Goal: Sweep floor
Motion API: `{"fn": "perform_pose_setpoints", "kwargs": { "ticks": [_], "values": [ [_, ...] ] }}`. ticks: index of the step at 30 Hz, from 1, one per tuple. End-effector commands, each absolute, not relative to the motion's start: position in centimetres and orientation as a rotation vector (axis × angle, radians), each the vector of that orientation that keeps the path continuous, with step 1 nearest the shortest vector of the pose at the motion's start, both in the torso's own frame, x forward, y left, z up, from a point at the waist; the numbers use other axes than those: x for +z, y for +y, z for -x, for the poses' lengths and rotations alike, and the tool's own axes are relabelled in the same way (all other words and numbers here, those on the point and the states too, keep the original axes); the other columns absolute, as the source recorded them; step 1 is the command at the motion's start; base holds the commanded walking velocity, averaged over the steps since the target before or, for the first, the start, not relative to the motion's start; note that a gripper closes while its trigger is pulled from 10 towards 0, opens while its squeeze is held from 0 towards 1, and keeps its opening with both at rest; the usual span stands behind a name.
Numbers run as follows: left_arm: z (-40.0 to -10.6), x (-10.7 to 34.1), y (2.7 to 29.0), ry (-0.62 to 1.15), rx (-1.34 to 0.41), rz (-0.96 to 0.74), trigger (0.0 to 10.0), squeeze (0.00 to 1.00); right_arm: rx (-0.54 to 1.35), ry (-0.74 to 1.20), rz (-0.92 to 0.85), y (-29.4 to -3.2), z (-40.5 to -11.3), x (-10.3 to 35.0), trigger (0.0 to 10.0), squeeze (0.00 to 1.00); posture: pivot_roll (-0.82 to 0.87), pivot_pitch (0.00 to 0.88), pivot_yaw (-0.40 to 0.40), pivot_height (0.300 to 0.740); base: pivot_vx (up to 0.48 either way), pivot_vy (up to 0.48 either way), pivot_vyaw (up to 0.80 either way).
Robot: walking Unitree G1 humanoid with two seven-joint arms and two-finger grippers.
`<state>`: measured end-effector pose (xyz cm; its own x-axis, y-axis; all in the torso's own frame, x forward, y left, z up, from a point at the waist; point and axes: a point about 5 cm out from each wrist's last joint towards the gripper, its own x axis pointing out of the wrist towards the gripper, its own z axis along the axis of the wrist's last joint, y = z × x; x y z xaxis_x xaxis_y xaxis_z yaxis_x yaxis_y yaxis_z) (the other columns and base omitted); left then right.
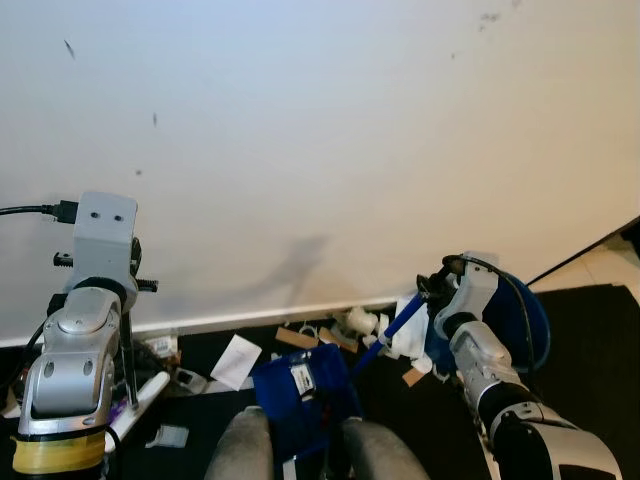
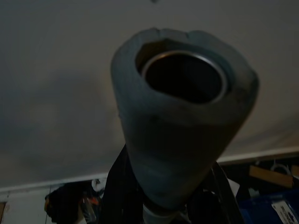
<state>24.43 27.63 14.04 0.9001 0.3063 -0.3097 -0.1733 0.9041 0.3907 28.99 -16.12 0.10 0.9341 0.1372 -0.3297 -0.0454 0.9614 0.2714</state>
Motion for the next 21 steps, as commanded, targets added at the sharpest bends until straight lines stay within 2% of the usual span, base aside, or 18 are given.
{"fn": "perform_pose_setpoints", "kwargs": {
  "ticks": [1, 12, 21],
  "values": [
    [-24.57, 13.95, 26.72, 0.357, 0.232, -0.359, 10.0, 0.00, 0.074, 0.456, -0.310, -16.06, -27.22, -1.86, 10.0, 0.00, 0.25, 0.031, -0.170, 0.740, -0.480, 0.000, 0.00],
    [-24.59, 14.03, 26.66, 0.360, 0.229, -0.363, 10.0, 0.00, 0.074, 0.456, -0.314, -15.98, -27.25, -1.84, 10.0, 0.00, 0.25, 0.033, -0.169, 0.740, -0.480, 0.000, 0.00],
    [-24.78, 14.09, 26.79, 0.373, 0.236, -0.365, 10.0, 0.00, 0.069, 0.455, -0.317, -16.09, -27.32, -1.79, 10.0, 0.00, 0.25, 0.034, -0.164, 0.740, 0.000, 0.000, 0.00]
  ]
}}
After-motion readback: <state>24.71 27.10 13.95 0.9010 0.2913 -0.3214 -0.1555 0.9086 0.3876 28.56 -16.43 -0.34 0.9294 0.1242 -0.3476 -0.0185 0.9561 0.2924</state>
